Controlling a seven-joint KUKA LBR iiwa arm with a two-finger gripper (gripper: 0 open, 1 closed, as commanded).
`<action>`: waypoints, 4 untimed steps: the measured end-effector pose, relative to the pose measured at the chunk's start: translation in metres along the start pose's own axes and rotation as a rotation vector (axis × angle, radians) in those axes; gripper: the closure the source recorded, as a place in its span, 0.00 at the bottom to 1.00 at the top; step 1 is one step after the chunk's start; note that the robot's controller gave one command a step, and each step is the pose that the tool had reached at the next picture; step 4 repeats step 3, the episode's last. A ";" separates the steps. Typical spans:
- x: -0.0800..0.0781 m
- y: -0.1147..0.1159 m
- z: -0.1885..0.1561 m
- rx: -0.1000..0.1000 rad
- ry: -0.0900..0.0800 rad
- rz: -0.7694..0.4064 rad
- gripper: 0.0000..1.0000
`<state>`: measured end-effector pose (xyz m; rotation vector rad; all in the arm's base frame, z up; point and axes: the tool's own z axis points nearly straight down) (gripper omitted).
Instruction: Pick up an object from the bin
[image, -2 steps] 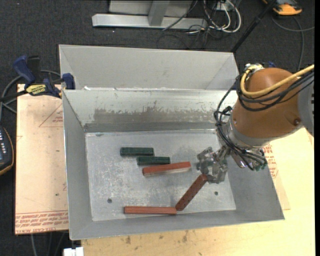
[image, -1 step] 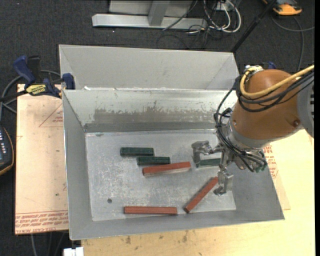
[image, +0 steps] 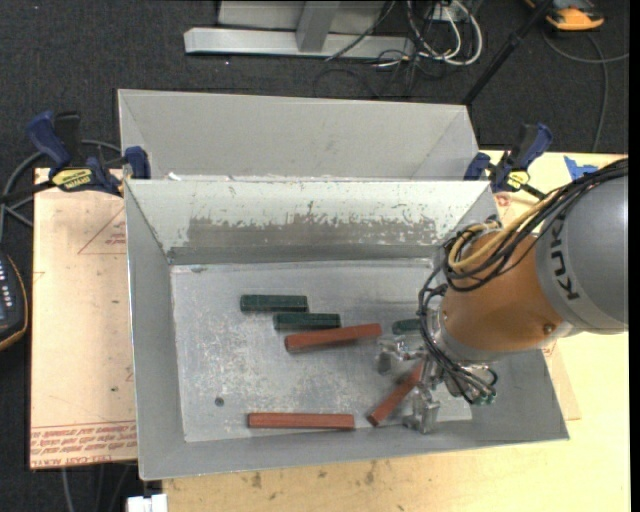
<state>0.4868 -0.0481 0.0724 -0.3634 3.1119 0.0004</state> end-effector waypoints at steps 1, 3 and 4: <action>0.002 0.001 -0.002 -0.002 0.007 -0.003 1.00; -0.002 -0.001 -0.208 0.001 0.001 -0.509 1.00; -0.002 -0.001 -0.208 0.001 0.001 -0.509 1.00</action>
Offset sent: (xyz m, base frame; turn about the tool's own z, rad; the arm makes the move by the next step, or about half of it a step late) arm 0.0000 0.0000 0.0000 0.0000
